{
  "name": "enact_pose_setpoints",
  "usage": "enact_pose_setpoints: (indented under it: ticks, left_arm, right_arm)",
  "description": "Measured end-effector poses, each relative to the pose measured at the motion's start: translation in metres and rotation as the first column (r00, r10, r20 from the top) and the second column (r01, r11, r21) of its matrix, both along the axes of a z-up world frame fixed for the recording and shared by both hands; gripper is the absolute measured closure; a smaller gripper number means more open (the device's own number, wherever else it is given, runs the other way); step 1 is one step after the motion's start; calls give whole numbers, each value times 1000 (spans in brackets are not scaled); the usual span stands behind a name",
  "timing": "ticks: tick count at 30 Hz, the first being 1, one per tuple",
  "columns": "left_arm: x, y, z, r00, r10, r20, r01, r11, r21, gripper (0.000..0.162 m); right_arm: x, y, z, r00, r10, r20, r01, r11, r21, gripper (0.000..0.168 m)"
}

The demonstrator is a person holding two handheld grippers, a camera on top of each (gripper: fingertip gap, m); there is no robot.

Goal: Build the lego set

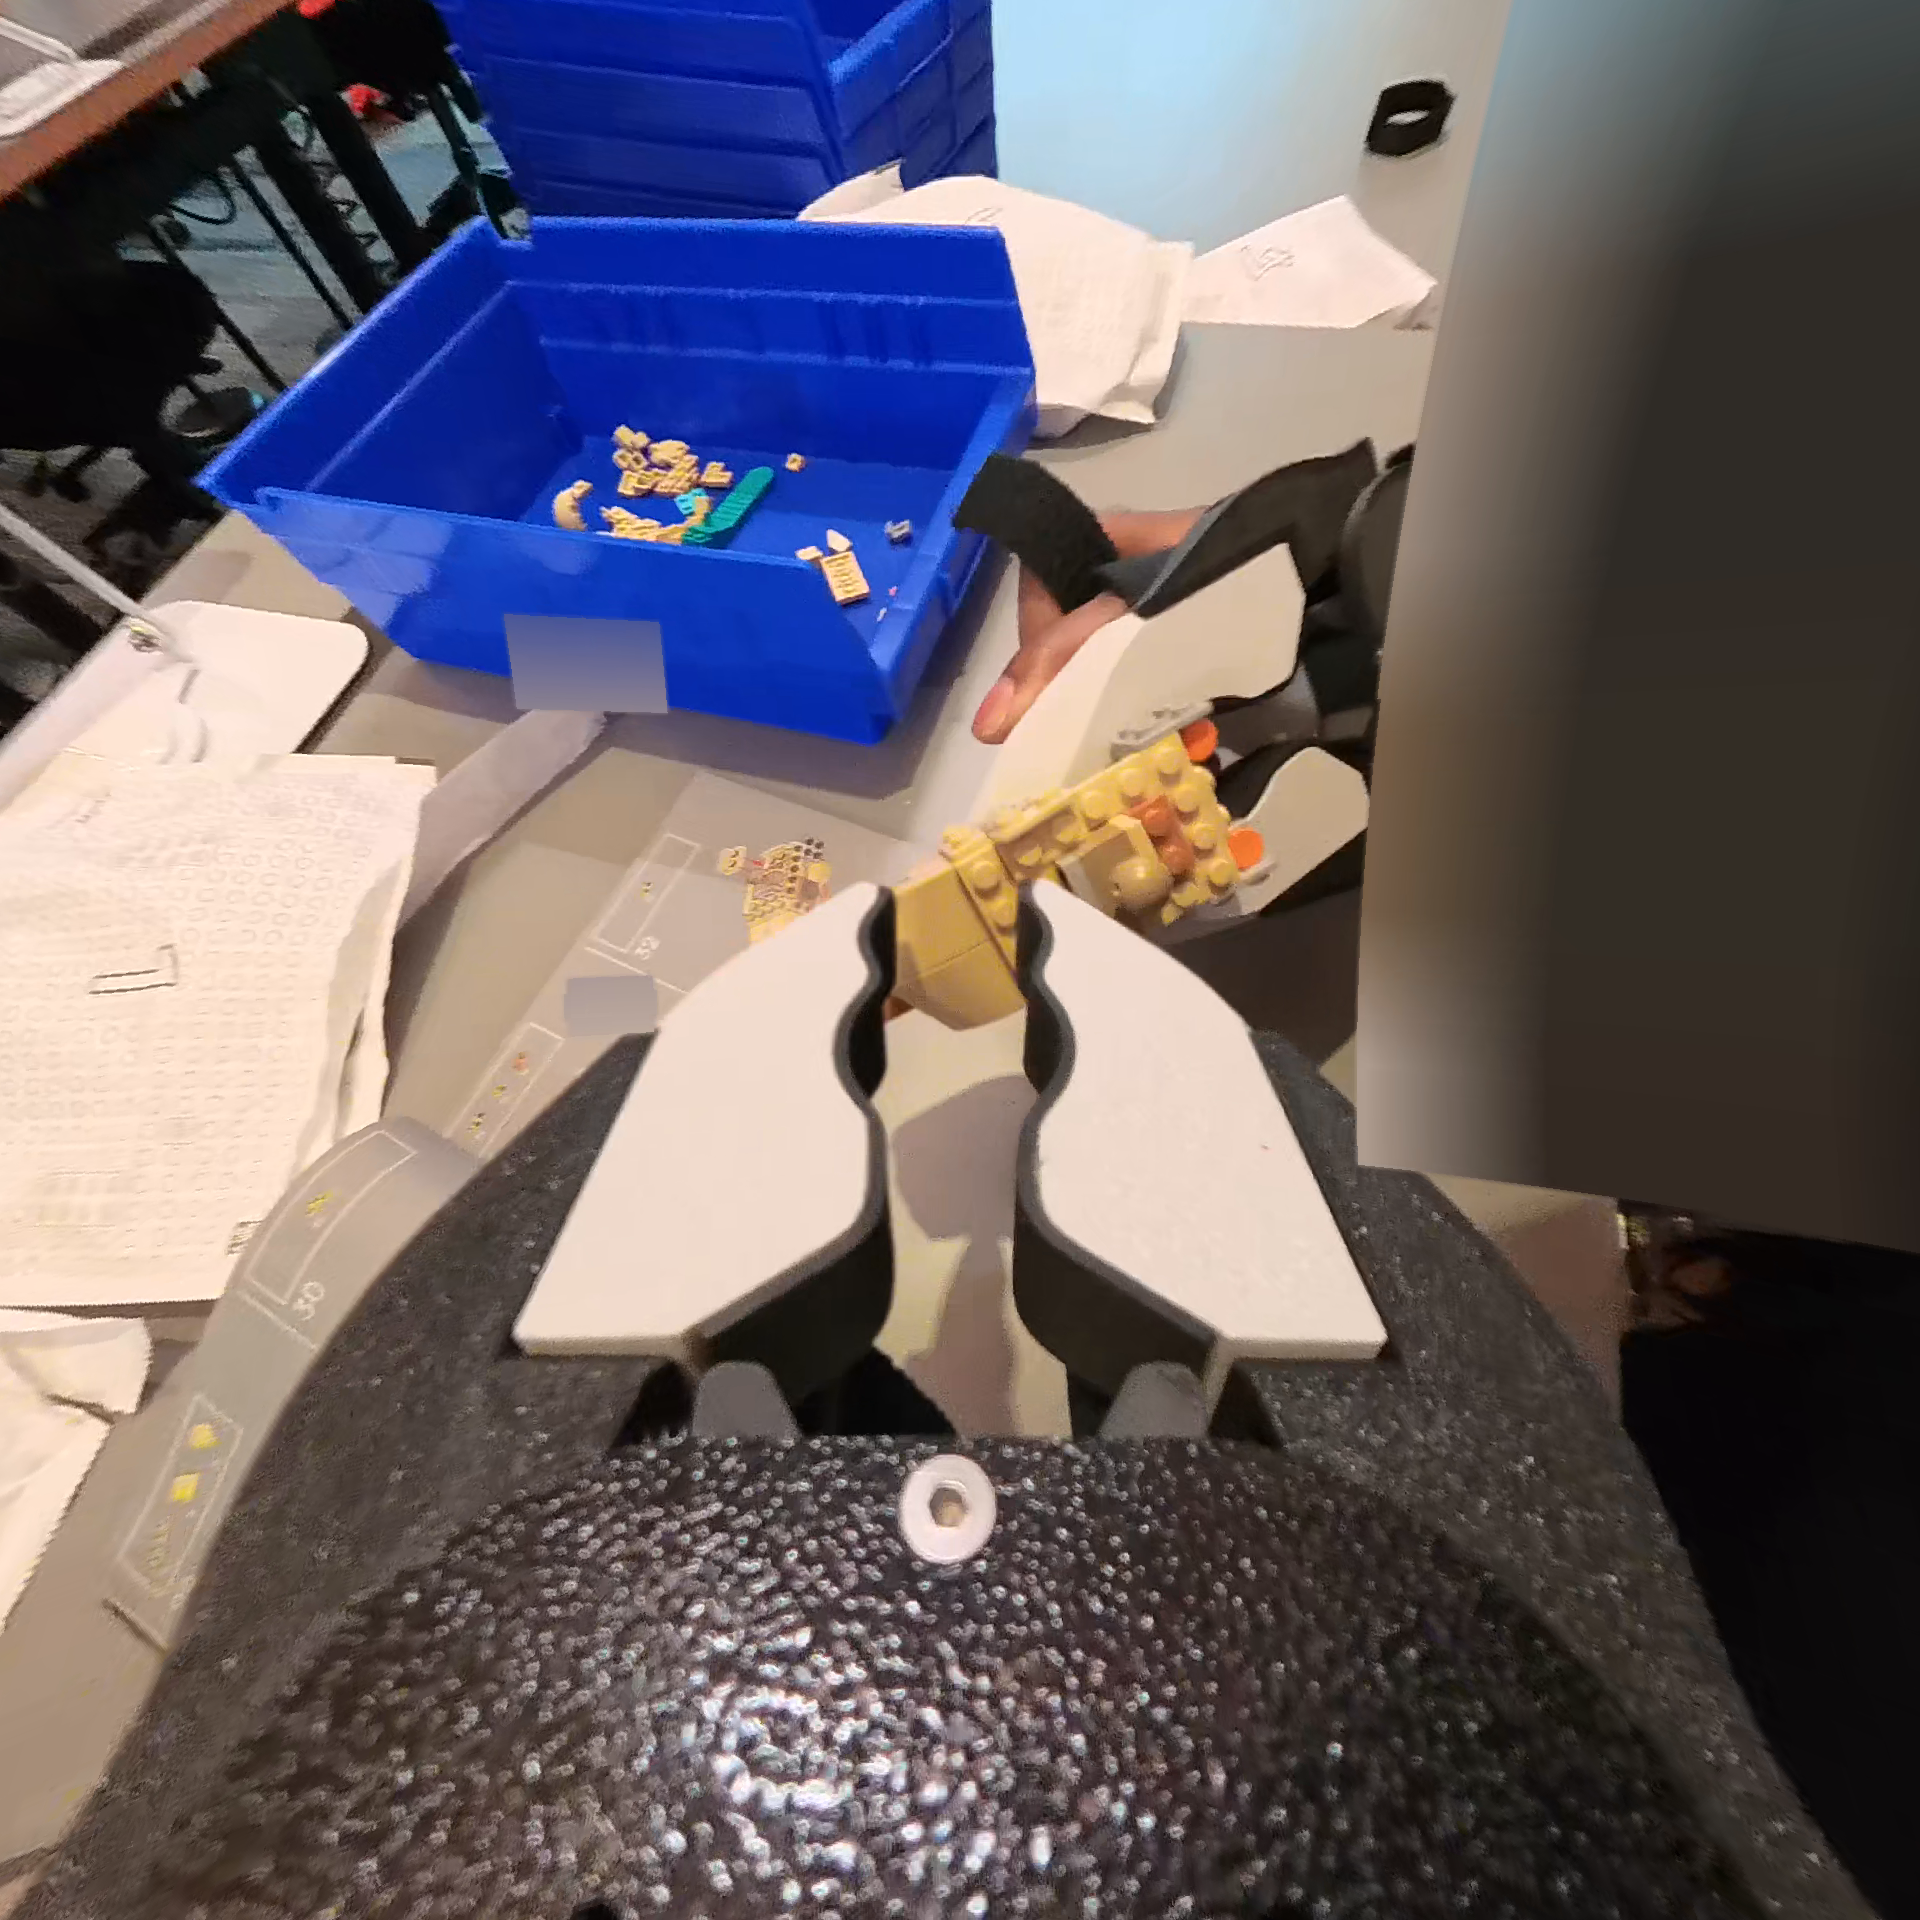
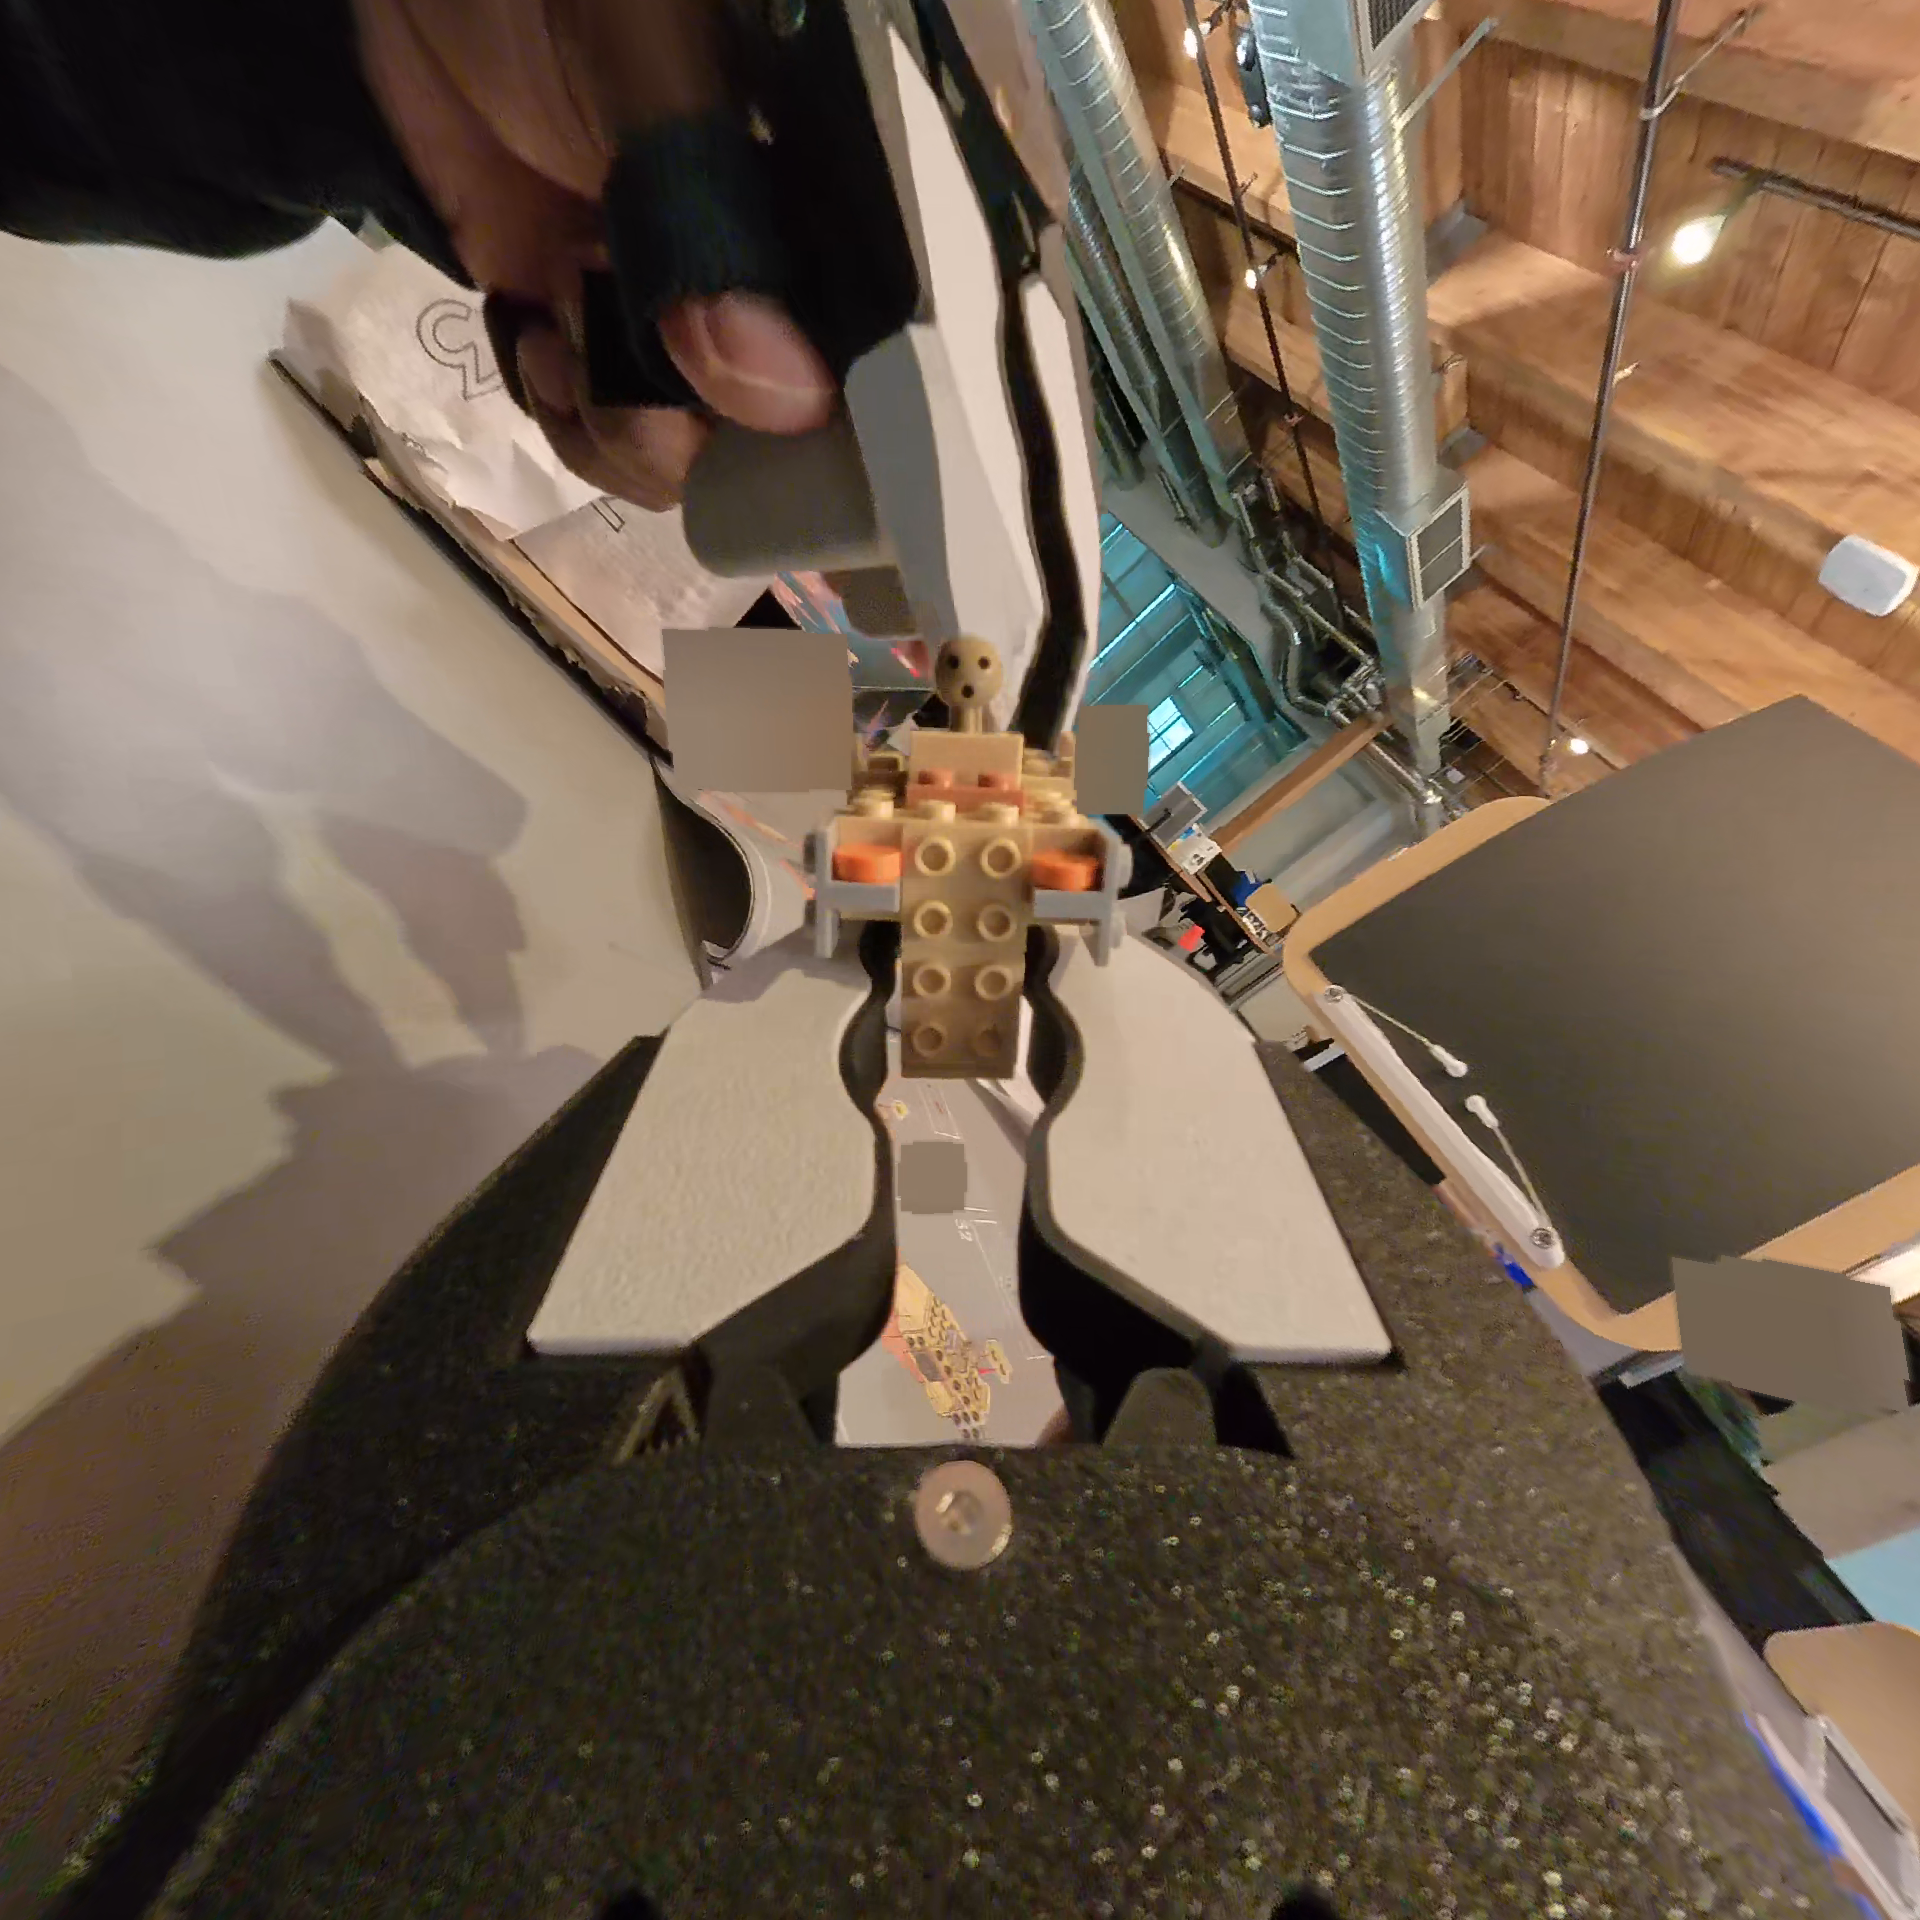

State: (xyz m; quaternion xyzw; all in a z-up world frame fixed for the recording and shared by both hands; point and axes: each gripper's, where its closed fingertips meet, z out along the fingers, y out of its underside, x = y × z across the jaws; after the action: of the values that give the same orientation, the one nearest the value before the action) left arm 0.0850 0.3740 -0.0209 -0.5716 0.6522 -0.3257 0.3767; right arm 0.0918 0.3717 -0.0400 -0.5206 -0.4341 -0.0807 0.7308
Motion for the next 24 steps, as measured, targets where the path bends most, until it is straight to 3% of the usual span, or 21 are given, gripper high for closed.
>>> enact_pose_setpoints:
  ticks: [24]
  left_arm:
    - [3,0,-1,998,-27,52,34,991,-128,137]
  right_arm:
    - [-3,1,-4,1000,16,21,-17,1000,11,146]
